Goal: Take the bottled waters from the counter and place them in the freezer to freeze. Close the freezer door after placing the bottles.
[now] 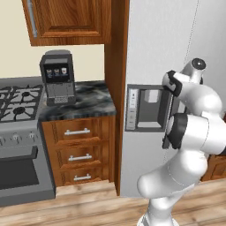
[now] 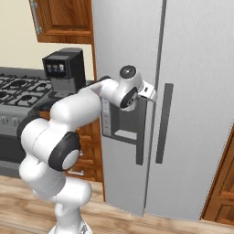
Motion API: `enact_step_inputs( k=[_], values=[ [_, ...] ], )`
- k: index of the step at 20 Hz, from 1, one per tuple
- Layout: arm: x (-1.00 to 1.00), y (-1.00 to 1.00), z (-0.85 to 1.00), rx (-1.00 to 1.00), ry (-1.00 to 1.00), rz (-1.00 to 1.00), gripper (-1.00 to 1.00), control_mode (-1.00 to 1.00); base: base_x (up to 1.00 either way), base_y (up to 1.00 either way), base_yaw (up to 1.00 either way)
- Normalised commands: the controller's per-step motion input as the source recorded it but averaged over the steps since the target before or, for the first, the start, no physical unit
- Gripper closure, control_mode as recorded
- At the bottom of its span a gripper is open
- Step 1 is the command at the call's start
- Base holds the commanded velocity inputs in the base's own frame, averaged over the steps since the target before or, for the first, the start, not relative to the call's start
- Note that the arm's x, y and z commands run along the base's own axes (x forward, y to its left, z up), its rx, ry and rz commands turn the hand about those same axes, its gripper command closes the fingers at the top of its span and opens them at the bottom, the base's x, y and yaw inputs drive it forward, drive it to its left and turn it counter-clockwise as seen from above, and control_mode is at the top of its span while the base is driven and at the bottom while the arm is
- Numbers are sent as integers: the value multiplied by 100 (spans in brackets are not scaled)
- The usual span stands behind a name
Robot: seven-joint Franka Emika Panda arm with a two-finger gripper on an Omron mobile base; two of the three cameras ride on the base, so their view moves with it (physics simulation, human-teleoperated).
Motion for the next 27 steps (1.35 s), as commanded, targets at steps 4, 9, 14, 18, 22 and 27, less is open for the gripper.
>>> enact_step_inputs(
  k=[4,9,14,18,22,27],
  values=[
    [42,0,0,0,0,0,-100,-100,0,0,0],
    [47,0,0,0,0,0,-100,-100,0,0,0],
    [46,0,0,0,-1,0,-100,-100,0,0,0],
    [43,0,0,0,-5,0,-100,-100,0,0,0],
    [37,0,-2,0,-9,0,-100,-100,0,0,0],
    [33,0,-1,0,-8,0,-100,-100,0,0,0]
  ],
)
